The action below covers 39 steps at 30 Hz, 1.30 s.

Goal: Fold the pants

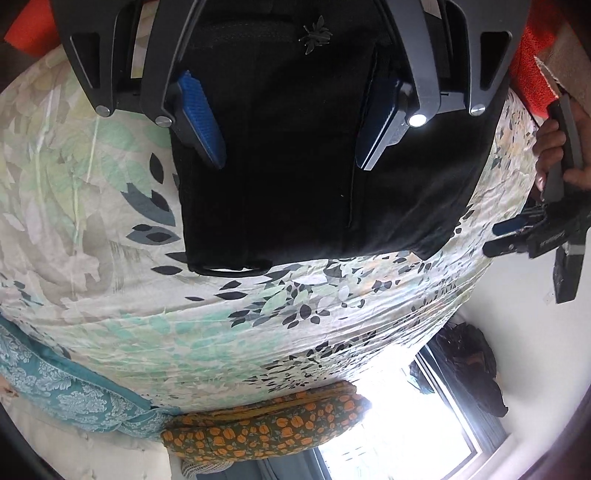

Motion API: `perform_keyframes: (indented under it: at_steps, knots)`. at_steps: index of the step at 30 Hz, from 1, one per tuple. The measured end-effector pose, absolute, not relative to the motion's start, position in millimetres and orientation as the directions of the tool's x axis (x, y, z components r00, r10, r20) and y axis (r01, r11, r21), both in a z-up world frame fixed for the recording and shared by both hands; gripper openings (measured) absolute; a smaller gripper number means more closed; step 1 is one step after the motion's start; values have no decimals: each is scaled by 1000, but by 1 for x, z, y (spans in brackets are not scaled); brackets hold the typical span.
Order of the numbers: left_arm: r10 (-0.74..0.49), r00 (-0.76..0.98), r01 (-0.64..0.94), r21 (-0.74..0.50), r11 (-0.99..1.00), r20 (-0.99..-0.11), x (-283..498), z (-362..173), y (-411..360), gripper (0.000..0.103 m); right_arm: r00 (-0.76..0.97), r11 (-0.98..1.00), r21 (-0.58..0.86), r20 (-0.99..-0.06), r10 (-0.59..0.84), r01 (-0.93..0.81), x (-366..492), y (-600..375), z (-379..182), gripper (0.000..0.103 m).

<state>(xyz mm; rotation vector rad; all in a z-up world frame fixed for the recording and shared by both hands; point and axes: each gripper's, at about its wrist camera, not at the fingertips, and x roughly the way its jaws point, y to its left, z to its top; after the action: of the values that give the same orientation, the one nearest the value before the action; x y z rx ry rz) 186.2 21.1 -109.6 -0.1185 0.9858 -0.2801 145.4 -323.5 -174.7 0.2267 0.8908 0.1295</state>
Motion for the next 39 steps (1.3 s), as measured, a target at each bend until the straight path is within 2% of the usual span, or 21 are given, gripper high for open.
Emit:
perform_keyframes:
  at_steps: [4,7,9,13,19,26,29,32,34,39]
  knots:
    - [-254,513,271,-126,954,-820,124,-123,-13,96,634,984,173,-755,166,-52,122,-308,-153,80]
    - [-132,422,286,-7,958,-897,108,-160,-41,96,571,993,109,-812,118,-50,110,-294,-161,80]
    - [-71,425,255,44,966,-902,101,-172,-46,99,515,998,49,-855,62,-38,104,-289,-176,81]
    - [-78,430,226,24,974,-899,103,-158,-39,98,536,998,-13,-844,18,-55,95,-284,-171,80]
    - [-61,477,169,24,985,-877,96,-137,-14,98,639,999,35,-769,17,15,66,-298,-142,81]
    - [-47,495,160,38,986,-868,85,-129,-2,98,659,994,59,-752,-16,91,63,-307,-138,81]
    - [-62,499,115,-5,993,-864,94,-122,19,98,661,989,77,-750,-24,124,63,-315,-139,81]
    - [-97,494,1,-111,994,-864,108,-120,66,98,671,979,112,-741,-30,168,60,-327,-138,81]
    - [-95,502,-52,-139,989,-859,112,-121,91,97,669,973,134,-742,-28,190,59,-333,-140,81]
    - [-104,503,-5,-123,992,-858,102,-131,89,97,657,963,163,-754,-18,214,61,-340,-146,81]
